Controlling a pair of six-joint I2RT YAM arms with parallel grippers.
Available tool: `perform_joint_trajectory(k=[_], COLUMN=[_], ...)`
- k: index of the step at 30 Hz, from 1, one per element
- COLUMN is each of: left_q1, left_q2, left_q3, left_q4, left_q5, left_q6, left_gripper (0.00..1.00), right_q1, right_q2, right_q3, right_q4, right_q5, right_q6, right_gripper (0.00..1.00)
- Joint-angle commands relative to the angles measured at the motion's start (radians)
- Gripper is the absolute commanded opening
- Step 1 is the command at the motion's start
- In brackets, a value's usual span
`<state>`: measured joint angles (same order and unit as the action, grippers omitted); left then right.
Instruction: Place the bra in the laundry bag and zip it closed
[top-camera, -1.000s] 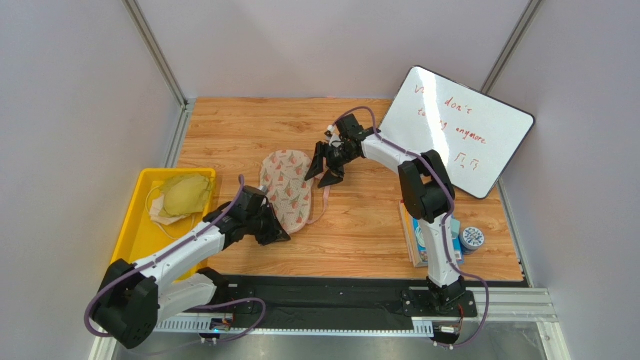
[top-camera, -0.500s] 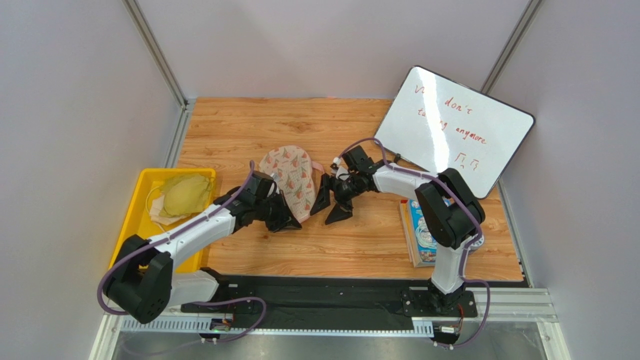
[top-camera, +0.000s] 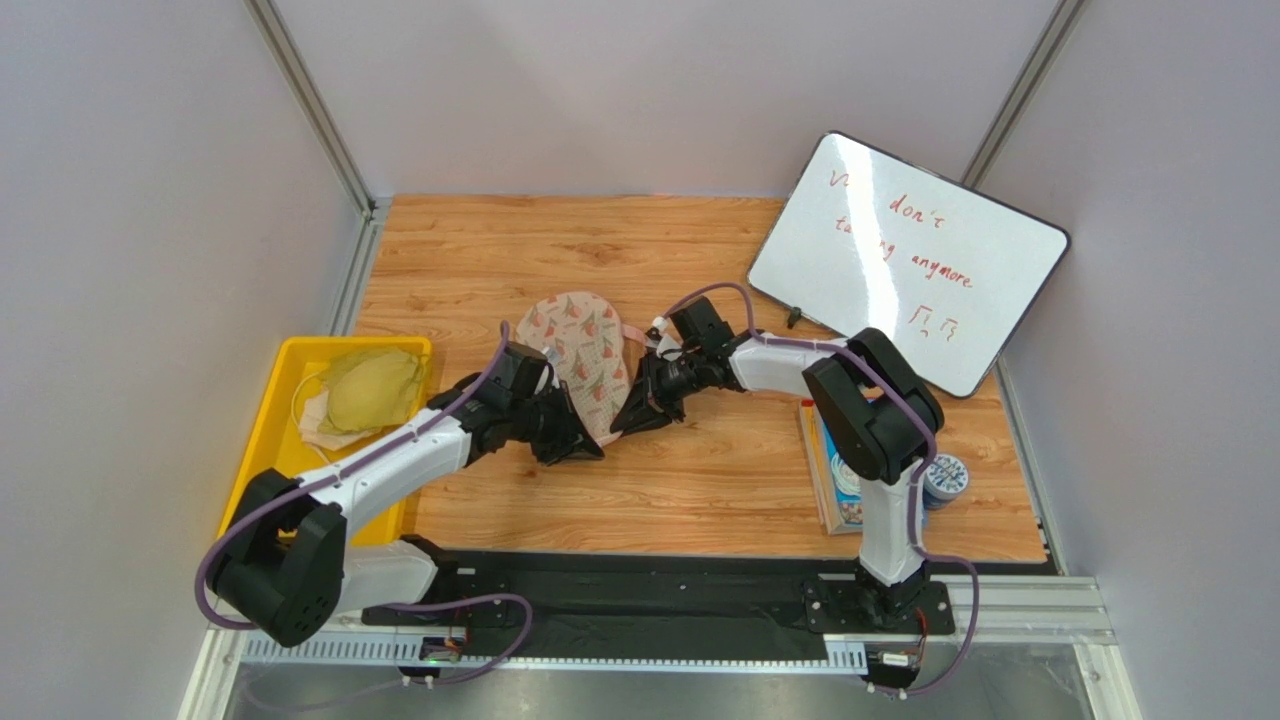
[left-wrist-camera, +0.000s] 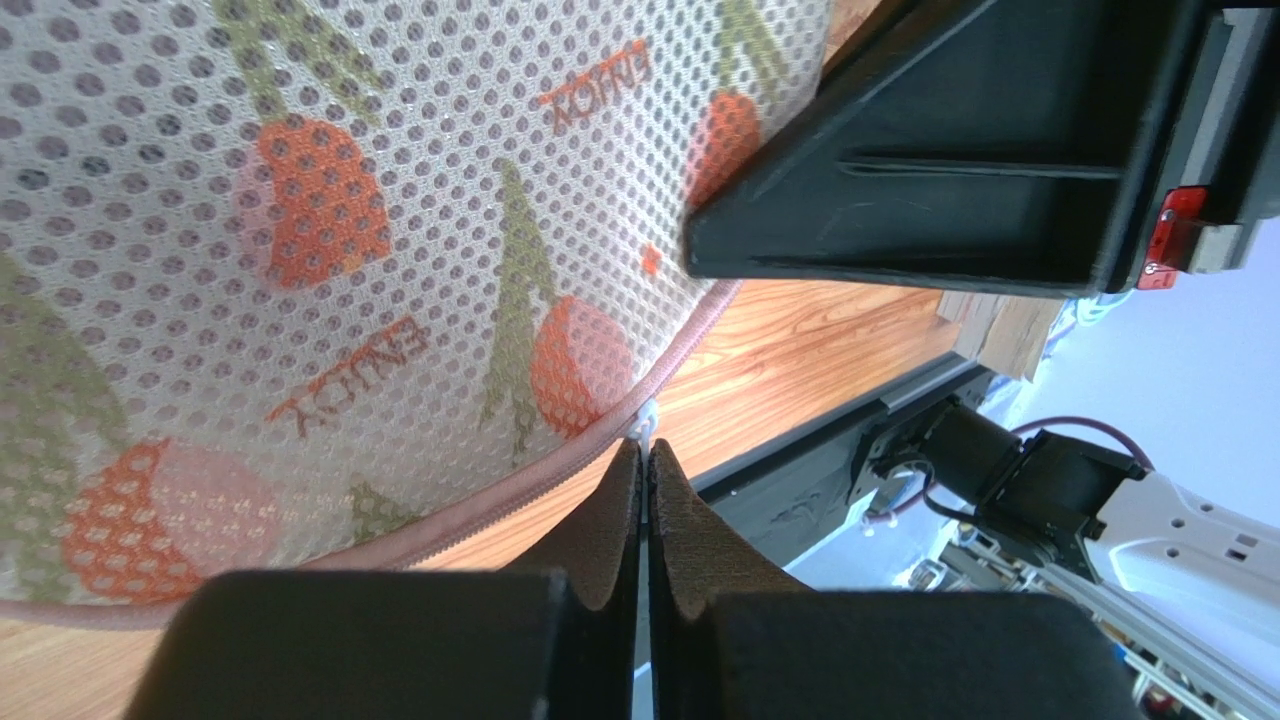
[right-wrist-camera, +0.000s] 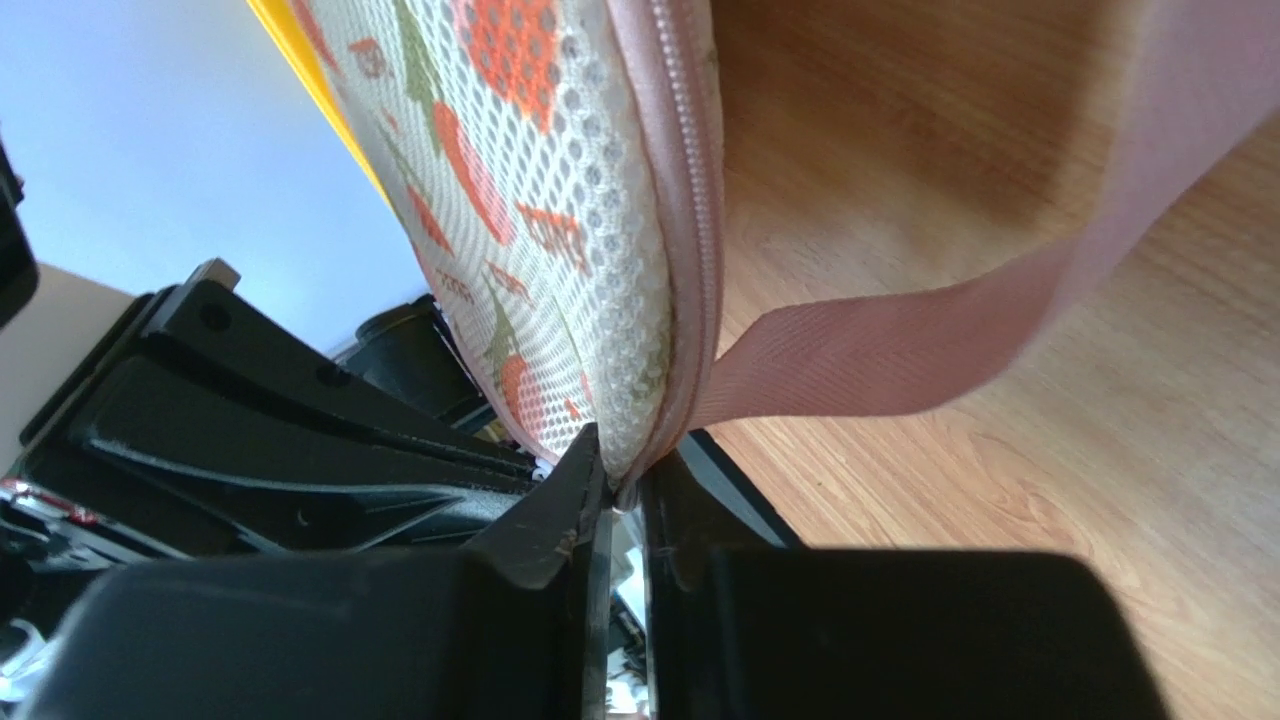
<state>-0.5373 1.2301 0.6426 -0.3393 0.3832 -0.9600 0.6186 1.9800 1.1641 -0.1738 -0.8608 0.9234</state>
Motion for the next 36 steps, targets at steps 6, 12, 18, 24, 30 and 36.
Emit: perform_joint_trajectory(k=[6, 12, 18, 24, 30, 36], left_q1=[0.023, 0.088, 0.096, 0.096, 0.096, 0.096], left_q2=[-0.069, -0.181, -0.234, -0.21, -0.13, -0.055], left_q3=[-0.046, -0.146, -0.155, -0.141, -0.1, -0.069], left_q4=[-0.081, -0.128, -0.133, -0.05, 0.009, 0.069], left_q5=[-0.062, -0.078, -0.07, -0.012, 0.045, 0.095], left_q6=[-0.011, -0.011, -0.008, -0.025, -0.026, -0.037], left_gripper=[0.0, 0.0, 0.0, 0.0, 0.0, 0.0], right_q1=[-0.086, -0.129, -0.126, -0.106, -0.1, -0.045], right_q2=[0.025, 0.086, 0.128, 0.117, -0.012, -0.108], right_q3=[0.017, 0.173, 0.345, 0.396, 0.226, 0.057], right_q4=[0.024, -0.229, -0.42, -0.519, -0.448, -0.258], right_q5=[-0.027, -0.043, 0.048, 0.111, 0.091, 0.017], right_q6=[-0.007, -0.219, -0.346, -0.376, -0.311, -0.184], right_gripper=[0.0, 0.0, 0.0, 0.4, 0.73, 0.78])
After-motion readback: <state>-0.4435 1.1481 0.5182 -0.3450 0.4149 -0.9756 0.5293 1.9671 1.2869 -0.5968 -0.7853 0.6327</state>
